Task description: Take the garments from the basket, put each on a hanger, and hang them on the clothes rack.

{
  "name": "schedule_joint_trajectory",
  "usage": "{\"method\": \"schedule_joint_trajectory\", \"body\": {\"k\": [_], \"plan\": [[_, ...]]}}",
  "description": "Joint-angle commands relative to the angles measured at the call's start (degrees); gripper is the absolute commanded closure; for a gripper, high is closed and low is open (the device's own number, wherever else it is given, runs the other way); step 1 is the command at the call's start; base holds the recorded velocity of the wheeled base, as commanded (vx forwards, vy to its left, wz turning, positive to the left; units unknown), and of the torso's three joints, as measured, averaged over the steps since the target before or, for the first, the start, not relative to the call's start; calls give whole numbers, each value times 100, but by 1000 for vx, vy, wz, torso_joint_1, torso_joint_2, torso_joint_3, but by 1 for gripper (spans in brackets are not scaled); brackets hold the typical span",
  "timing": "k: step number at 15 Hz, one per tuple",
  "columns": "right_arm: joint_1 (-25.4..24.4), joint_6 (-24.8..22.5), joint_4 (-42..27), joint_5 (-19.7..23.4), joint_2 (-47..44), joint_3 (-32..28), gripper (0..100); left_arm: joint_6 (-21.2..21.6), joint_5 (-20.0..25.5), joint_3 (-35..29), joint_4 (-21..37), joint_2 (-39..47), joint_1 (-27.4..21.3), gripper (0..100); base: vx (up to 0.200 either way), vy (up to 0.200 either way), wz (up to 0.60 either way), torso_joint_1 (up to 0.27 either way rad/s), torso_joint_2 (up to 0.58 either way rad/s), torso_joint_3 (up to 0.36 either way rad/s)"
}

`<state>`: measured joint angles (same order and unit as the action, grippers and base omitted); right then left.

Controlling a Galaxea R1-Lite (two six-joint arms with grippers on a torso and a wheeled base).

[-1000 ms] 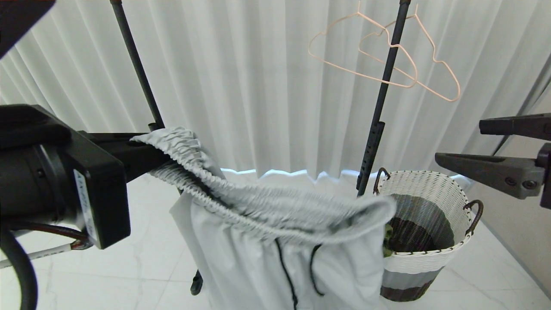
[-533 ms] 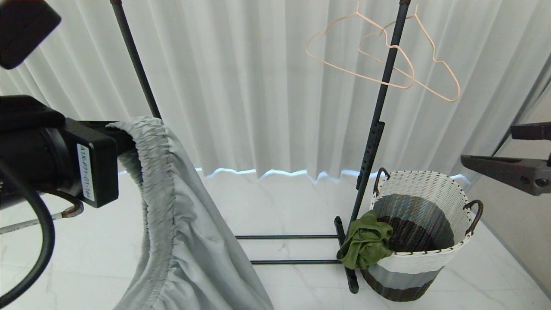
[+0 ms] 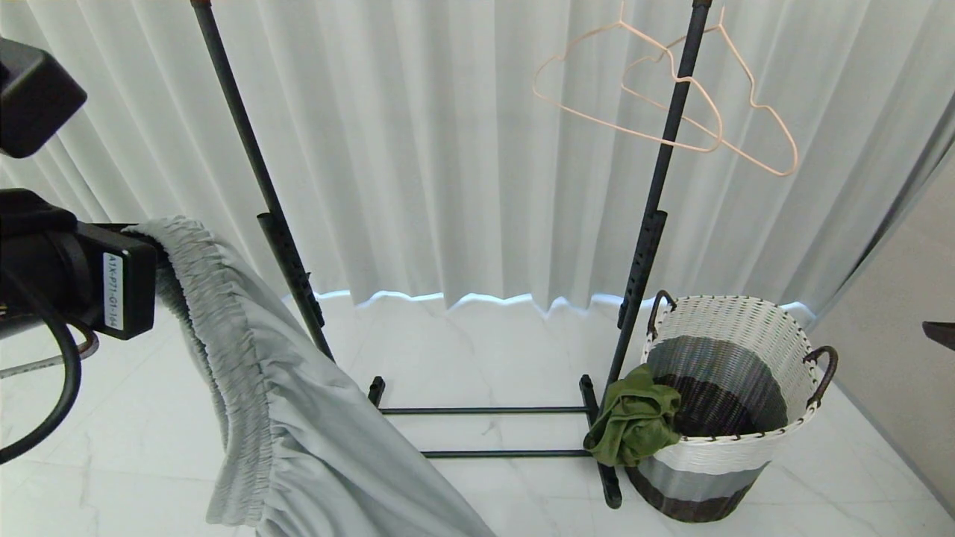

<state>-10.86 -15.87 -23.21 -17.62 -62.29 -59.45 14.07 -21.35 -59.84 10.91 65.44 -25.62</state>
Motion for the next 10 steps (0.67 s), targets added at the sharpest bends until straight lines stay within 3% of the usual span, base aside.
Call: {"method": "schedule_joint_trajectory", "body": {"k": [1, 5, 10], "plan": [[155, 14, 18, 30, 165, 145, 0, 175, 201, 43, -1, -14, 444, 100, 0, 0, 0, 0, 0, 0], [155, 190, 18, 162, 323, 285, 0, 193, 482, 43, -10, -58, 743, 100, 0, 0, 0, 19, -51, -31], [155, 251, 27, 250, 306, 276, 0, 202, 482, 61, -1, -198, 743, 100, 0, 0, 0, 147, -408, -251]]}}
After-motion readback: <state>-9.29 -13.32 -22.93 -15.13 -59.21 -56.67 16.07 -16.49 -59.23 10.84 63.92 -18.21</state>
